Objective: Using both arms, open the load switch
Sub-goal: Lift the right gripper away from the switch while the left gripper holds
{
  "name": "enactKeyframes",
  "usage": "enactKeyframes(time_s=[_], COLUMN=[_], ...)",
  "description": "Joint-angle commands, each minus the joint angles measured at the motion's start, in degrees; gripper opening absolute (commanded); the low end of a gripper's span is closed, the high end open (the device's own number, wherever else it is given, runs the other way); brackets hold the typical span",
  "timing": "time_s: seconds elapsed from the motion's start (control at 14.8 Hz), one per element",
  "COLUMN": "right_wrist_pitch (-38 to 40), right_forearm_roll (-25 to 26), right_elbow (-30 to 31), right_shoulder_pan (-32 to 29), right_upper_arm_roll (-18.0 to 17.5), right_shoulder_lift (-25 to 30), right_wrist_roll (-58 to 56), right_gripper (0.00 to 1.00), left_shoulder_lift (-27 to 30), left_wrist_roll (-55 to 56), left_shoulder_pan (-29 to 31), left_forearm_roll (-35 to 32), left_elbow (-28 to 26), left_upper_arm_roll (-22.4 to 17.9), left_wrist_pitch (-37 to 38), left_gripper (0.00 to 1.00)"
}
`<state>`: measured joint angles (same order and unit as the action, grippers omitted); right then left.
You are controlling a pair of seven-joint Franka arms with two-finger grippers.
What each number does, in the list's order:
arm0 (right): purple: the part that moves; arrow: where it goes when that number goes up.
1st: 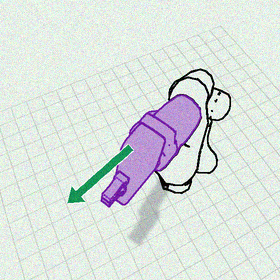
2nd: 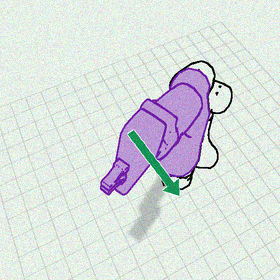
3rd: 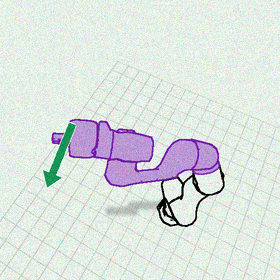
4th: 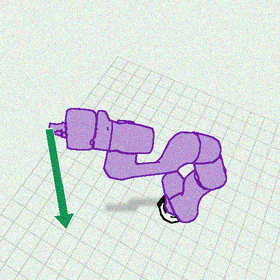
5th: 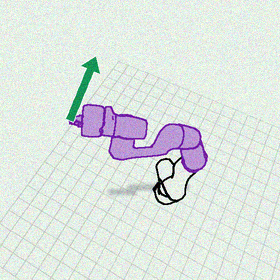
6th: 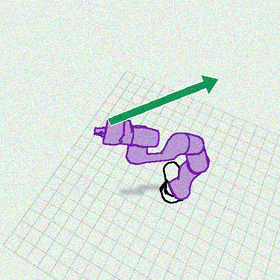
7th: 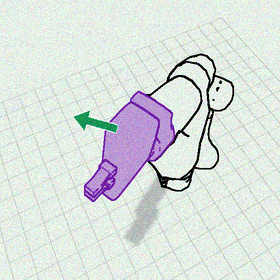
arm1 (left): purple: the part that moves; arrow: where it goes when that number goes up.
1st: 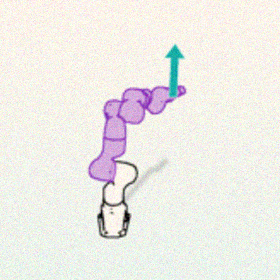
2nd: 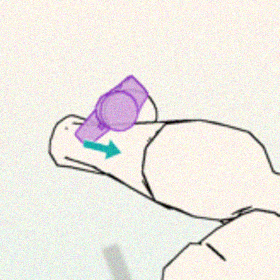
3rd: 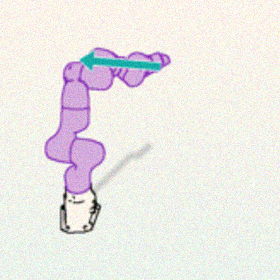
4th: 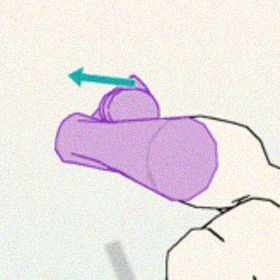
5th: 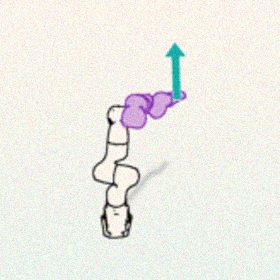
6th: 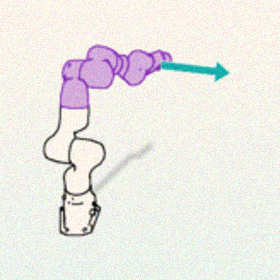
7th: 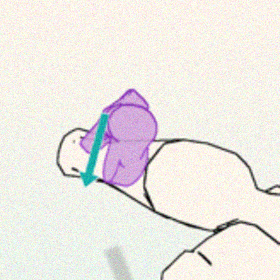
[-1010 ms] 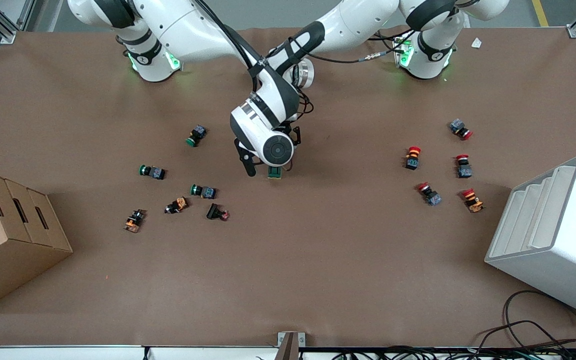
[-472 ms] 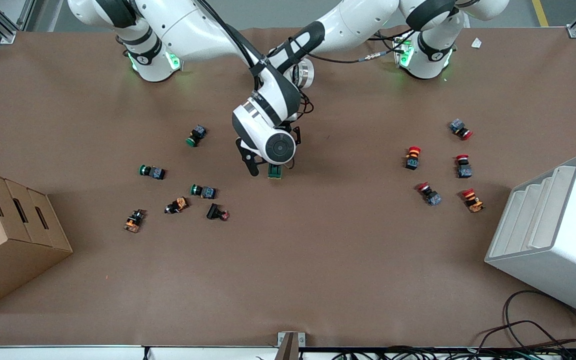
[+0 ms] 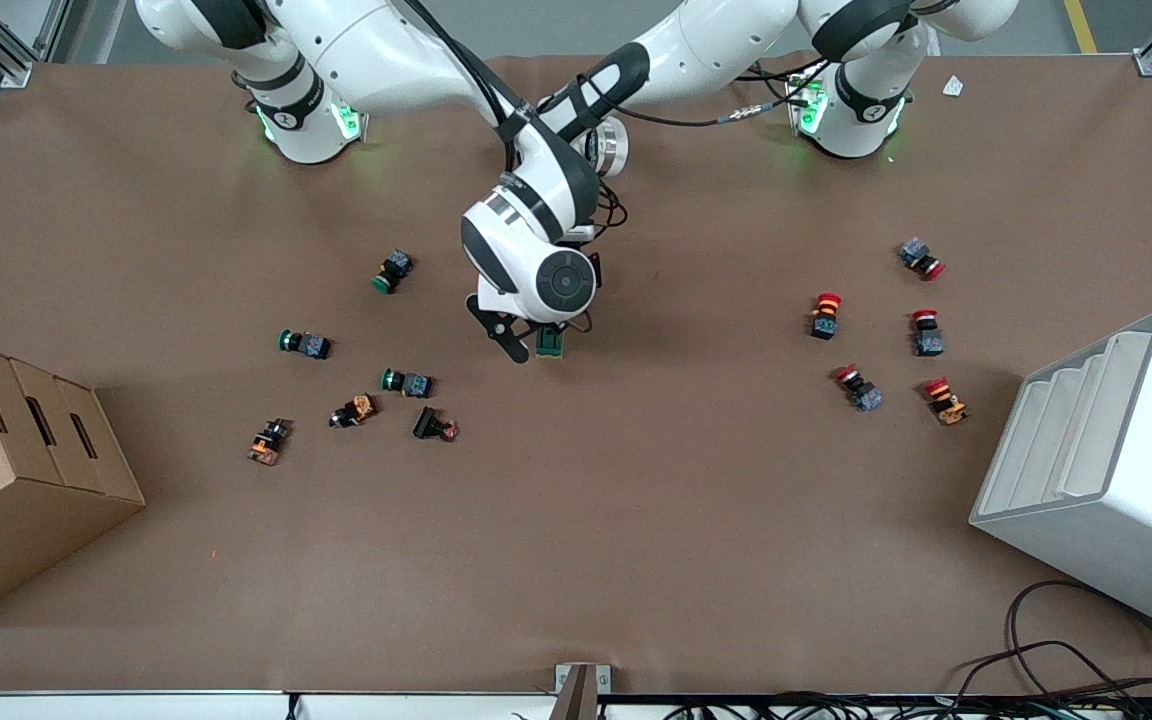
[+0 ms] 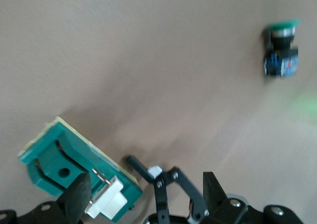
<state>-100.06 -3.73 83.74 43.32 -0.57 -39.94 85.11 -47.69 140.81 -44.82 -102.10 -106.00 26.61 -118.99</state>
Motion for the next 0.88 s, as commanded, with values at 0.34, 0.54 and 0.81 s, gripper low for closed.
enactKeyframes(time_s=[0.34, 0.54, 0.81], right_wrist_pitch=[-0.4, -0.6, -0.7], right_forearm_roll=[2.2, 2.1, 2.0], right_elbow=[1.7, 2.0, 2.0], right_shoulder_pan=[-14.9, -21.9, -29.9], right_upper_arm_roll=[-0.6, -0.6, -0.7], right_shoulder_lift=[8.2, 11.0, 13.4], right_wrist_roll=[-29.7, -43.1, -55.7], right_gripper=[1.00, 1.00, 1.00], left_shoulder_lift=[1.0, 2.5, 4.2], left_wrist_roll=[-1.2, -5.2, -11.0], left_shoulder_pan=[0.3, 0.4, 1.6], left_forearm_roll=[0.3, 6.6, 13.5], left_elbow=[0.3, 0.9, 3.2], left_upper_arm_roll=[0.4, 1.1, 2.3], left_wrist_pitch=[0.2, -0.1, -0.9], left_gripper=[0.99, 0.99, 0.98])
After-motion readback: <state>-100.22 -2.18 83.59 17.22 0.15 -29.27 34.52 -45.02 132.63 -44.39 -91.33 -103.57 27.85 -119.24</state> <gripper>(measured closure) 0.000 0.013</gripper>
